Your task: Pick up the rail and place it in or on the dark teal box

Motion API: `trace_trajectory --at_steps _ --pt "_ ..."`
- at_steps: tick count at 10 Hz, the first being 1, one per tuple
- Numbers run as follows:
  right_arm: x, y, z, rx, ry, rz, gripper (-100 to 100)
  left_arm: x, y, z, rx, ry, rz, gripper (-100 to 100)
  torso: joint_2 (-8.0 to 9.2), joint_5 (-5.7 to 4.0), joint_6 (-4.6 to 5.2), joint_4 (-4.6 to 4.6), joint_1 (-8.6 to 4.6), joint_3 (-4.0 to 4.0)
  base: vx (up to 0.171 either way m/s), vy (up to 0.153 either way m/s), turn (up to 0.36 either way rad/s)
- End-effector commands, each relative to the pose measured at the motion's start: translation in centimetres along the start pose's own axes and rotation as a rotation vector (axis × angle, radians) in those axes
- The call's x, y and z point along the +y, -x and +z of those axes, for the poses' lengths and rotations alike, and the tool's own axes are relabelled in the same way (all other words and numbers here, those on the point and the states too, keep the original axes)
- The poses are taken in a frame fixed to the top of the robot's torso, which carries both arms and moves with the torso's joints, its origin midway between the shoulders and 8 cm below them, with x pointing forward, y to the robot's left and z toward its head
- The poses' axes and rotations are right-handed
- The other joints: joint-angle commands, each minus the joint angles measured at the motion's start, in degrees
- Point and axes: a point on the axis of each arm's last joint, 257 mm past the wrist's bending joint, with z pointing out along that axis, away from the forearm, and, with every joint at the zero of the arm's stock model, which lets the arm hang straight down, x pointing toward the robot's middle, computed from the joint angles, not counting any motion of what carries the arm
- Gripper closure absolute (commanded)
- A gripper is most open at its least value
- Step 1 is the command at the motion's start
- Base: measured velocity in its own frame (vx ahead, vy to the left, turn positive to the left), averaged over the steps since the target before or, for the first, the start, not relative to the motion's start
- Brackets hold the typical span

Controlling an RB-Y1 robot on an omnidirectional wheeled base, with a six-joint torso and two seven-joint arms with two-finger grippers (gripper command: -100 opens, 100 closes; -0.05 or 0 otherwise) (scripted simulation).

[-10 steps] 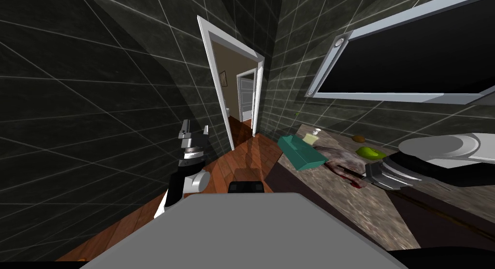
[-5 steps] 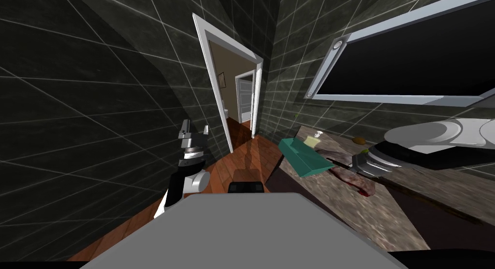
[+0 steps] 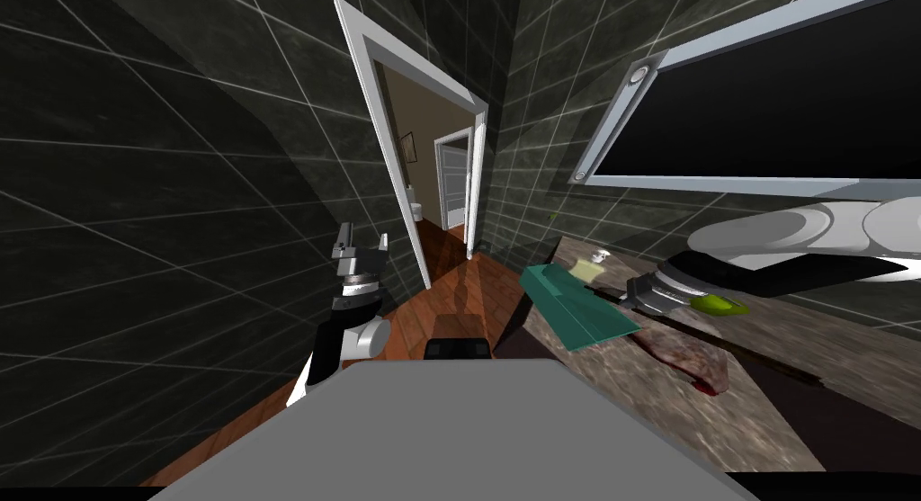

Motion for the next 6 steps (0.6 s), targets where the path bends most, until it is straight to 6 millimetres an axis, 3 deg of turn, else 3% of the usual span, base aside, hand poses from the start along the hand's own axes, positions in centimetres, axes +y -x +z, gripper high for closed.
trace_trajectory --at_steps 1,4,6 --pt "1.2 1.9 -0.6 -0.027 0.027 -0.011 100 0.0 0.0 0.0 0.0 0.0 0.0 0 0.0 0.0 0.0 0.0 0.0 0.0 0.154 0.0 -0.026" --pt "3.5 4.9 -1.4 -0.07 0.073 -0.028 100 0.0 0.0 0.0 0.0 0.0 0.0 0 -0.01 0.0 0.01 -0.03 -0.04 -0.02 0.132 -0.032 -0.025" --pt "4.2 5.7 -1.6 -0.082 0.086 -0.033 100 0.0 0.0 0.0 0.0 0.0 0.0 0 0.19 -0.03 0.02 -0.01 -0.05 0.08 0.061 -0.012 -0.003"
